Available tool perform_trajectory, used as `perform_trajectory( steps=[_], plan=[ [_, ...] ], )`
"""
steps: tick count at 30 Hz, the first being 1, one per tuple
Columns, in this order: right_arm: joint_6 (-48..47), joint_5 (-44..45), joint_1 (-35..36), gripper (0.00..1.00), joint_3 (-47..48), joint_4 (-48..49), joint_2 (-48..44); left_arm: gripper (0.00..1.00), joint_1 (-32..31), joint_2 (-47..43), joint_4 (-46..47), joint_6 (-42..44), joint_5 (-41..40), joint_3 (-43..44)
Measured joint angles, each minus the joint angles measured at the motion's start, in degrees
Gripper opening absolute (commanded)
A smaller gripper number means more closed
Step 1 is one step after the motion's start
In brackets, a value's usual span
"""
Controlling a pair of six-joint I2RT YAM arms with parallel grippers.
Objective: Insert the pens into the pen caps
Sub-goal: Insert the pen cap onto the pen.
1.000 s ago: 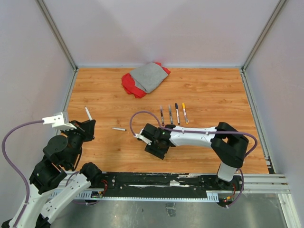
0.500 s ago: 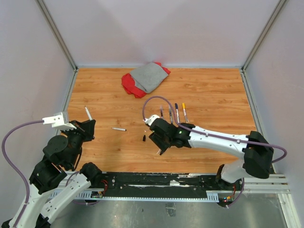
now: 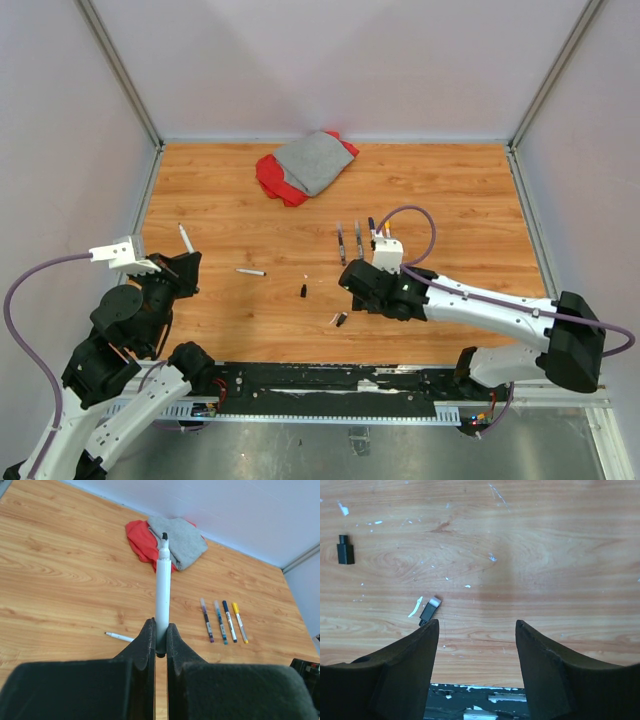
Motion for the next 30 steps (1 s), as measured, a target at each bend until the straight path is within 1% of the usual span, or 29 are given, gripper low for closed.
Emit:
perform_trajectory(
  steps=[3, 6, 10, 12, 20, 30],
  plan=[
    [7.28, 0.17, 0.00, 0.63, 0.76, -2.62, 2.34, 0.00, 0.00, -0.04, 0.00, 0.00, 0.00, 0.00],
    [12.81, -0.55, 0.00, 0.63, 4.48, -6.49, 8.13, 0.01, 0.00, -0.07, 0.02, 0.00, 0.00, 0.00],
    [15.61, -3.76, 0.00, 0.62, 10.34, -8.57, 15.10, 0.01, 0.00, -0.22, 0.02, 0.00, 0.00, 0.00],
    [16.24, -5.16, 0.02, 0.62, 11.30, -8.41, 17.66, 0.00, 0.00, -0.26, 0.02, 0.00, 0.00, 0.00],
    [19.74, -10.32, 0.13, 0.62, 11.34, -5.77, 19.63, 0.01, 0.00, -0.28, 0.02, 0.00, 0.00, 0.00],
    [23.98, -13.46, 0.13, 0.53, 11.13, -3.08, 22.58, 0.01, 0.00, -0.46, 0.02, 0.00, 0.00, 0.00]
  ],
)
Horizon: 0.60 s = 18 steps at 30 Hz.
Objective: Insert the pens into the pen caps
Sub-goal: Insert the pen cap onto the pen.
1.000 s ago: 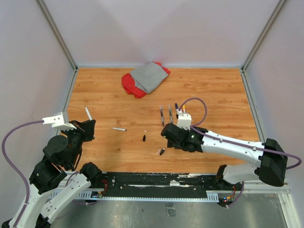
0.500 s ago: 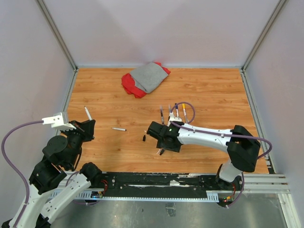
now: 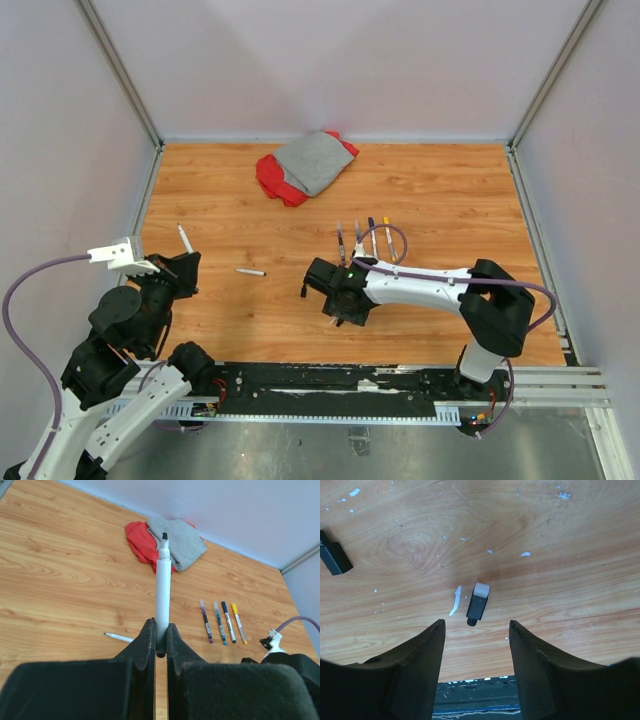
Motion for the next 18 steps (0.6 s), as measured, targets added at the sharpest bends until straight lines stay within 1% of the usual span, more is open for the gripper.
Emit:
perform_trajectory(
  steps=[7, 18],
  plan=[
    [1.90, -0.57, 0.00, 0.51, 0.00, 0.66, 3.78, 0.00, 0.00, -0.02, 0.02, 0.02, 0.00, 0.00],
    [3.74, -0.57, -0.02, 0.42, 0.13, 0.61, 5.27, 0.00, 0.00, -0.59, 0.09, 0.00, -0.02, -0.02]
  ],
)
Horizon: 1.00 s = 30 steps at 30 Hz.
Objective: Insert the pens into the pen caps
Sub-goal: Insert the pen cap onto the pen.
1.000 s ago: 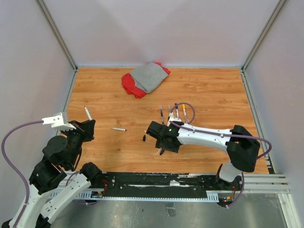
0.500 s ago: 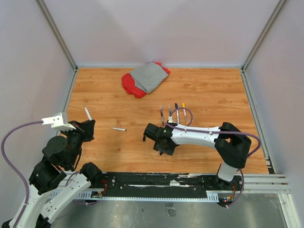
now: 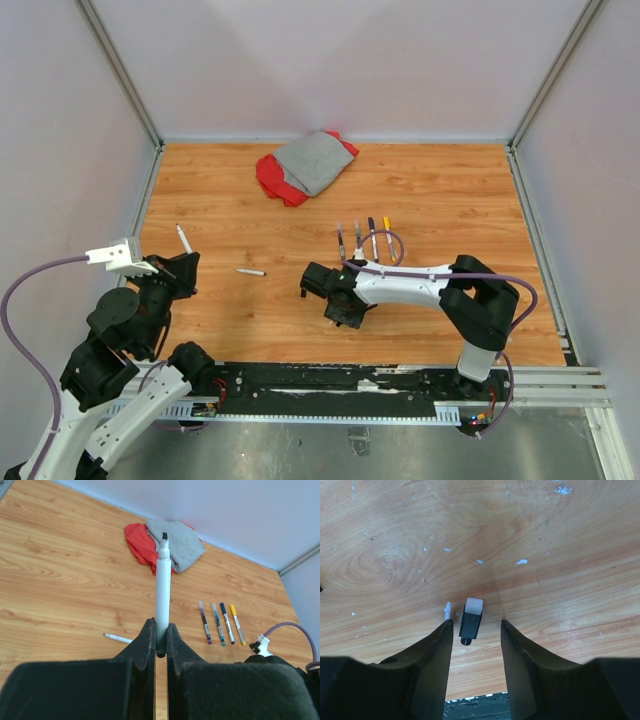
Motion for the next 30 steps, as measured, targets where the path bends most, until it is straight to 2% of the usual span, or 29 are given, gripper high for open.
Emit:
perform_trajectory(
  steps=[15, 19, 24, 28, 30],
  plan=[
    [-0.20, -0.48, -0.48, 0.22, 0.76, 0.81, 1.09, 0.00, 0.00, -0.02, 0.04, 0.00, 0.00, 0.00],
    [-1.11, -0.94, -0.48, 0.15, 0.70, 2.08, 1.09, 0.00, 0.00, -0.02, 0.04, 0.00, -0.02, 0.00],
    [-3.45, -1.44, -0.48, 0.01, -0.07, 4.15, 0.57, 0.01, 0.00, -0.02, 0.04, 0.00, -0.04, 0.00],
    [-7.26, -2.19, -0.50, 0.01, -1.95, 7.45, -0.96, 0.01, 0.00, 0.00, 0.04, 0.00, -0.28, 0.00],
    [-11.76, -3.67, -0.48, 0.01, -4.87, 12.13, -3.45, 0.01, 0.00, 0.26, 0.04, 0.00, -0.33, 0.00]
  ],
)
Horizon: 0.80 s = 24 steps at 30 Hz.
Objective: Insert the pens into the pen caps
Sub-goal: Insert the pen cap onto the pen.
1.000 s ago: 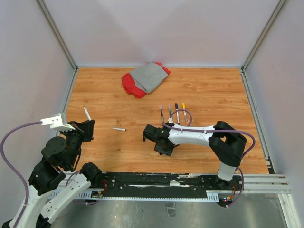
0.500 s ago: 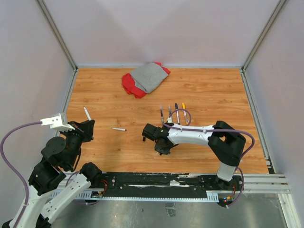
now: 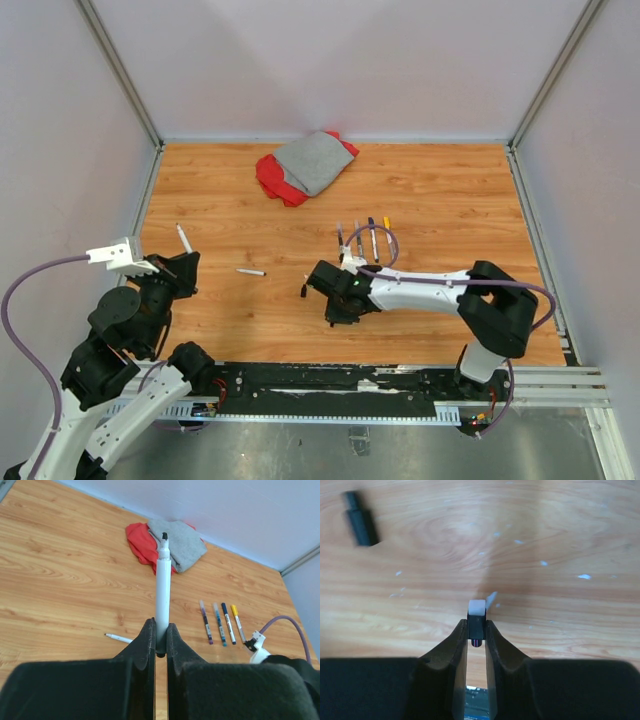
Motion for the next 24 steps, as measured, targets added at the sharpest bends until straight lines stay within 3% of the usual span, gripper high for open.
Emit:
perform_trajectory(
  steps=[6, 10, 15, 24],
  plan=[
    [-11.58, -3.13, 0.02, 0.01, -13.94, 21.09, -14.05, 0.01, 0.07, 1.20, 0.04, 0.00, 0.00, -0.02],
    [-18.97, -3.19, 0.02, 0.01, -19.34, 28.94, -21.57, 0.02, 0.09, 1.60, 0.04, 0.00, -0.07, -0.11],
    [-29.18, -1.66, 0.02, 0.01, -19.10, 29.88, -26.45, 0.00, 0.11, 3.61, 0.28, 0.20, -0.28, -0.15],
    [-42.12, 5.03, -0.76, 0.00, -18.91, 21.11, -35.52, 0.01, 0.24, 14.69, 0.42, -0.13, 0.46, 1.73]
  ],
)
